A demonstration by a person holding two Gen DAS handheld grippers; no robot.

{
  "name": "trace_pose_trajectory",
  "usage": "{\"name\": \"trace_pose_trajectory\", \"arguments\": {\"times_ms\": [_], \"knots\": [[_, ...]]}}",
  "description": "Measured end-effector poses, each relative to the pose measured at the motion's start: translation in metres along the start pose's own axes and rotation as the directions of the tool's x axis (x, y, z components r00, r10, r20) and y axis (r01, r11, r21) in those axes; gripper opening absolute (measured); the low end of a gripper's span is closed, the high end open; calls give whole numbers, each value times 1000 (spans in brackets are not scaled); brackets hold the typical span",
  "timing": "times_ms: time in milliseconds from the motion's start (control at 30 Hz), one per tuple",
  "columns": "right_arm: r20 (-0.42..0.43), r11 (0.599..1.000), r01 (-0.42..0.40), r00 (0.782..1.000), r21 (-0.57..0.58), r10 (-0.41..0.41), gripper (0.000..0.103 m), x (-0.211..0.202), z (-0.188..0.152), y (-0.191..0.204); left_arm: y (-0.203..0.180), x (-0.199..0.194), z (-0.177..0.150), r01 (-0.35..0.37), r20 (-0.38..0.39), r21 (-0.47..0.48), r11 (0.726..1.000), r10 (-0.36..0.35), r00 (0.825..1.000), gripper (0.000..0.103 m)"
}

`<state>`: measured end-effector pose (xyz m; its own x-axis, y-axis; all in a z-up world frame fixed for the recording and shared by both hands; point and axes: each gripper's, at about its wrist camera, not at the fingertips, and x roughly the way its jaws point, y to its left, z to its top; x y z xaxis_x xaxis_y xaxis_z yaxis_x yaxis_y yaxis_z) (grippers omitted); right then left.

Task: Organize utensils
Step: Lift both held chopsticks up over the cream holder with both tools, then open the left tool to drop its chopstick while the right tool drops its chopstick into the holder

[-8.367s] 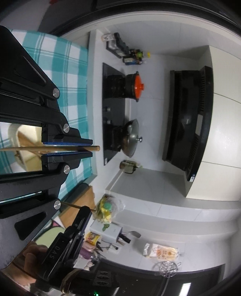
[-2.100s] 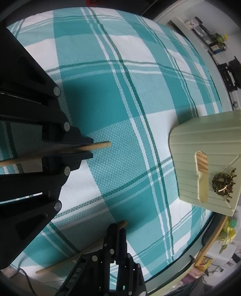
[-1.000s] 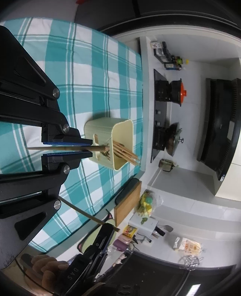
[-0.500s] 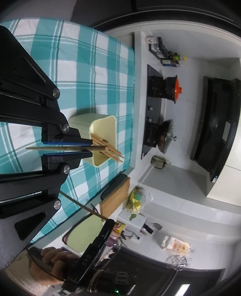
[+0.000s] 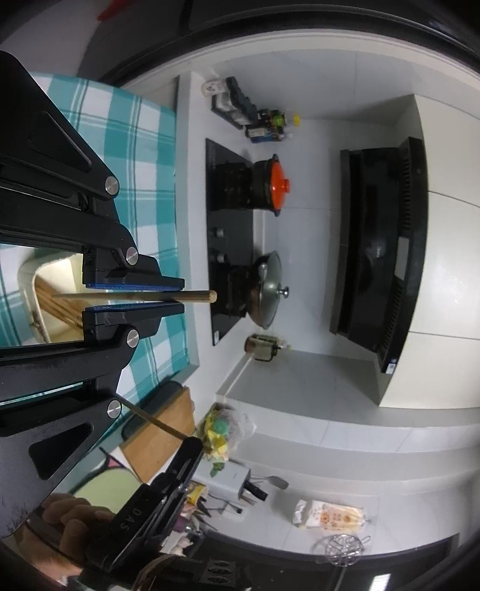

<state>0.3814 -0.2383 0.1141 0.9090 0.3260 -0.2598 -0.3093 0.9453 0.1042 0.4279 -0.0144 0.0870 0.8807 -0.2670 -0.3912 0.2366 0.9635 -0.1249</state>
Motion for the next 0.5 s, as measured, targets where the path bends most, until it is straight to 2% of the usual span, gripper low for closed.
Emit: {"name": "trace_pose_trajectory", "arguments": {"times_ms": [133, 267, 367, 500], "knots": [[-63, 996, -48, 997, 78, 53, 6, 44, -25, -14, 3, 51, -18, -15, -86, -10, 1000, 15, 996, 4], [-152, 990, -69, 985, 120, 87, 6, 86, -58, -21, 8, 93, -43, -28, -175, -17, 999, 24, 984, 4], [-234, 985, -73, 966, 159, 110, 6, 114, -81, -25, 13, 119, -61, -32, -241, -30, 999, 24, 970, 4], [-352, 979, -55, 928, 195, 122, 6, 149, -103, -29, 16, 145, -76, -31, -307, -45, 999, 16, 951, 5]]}}
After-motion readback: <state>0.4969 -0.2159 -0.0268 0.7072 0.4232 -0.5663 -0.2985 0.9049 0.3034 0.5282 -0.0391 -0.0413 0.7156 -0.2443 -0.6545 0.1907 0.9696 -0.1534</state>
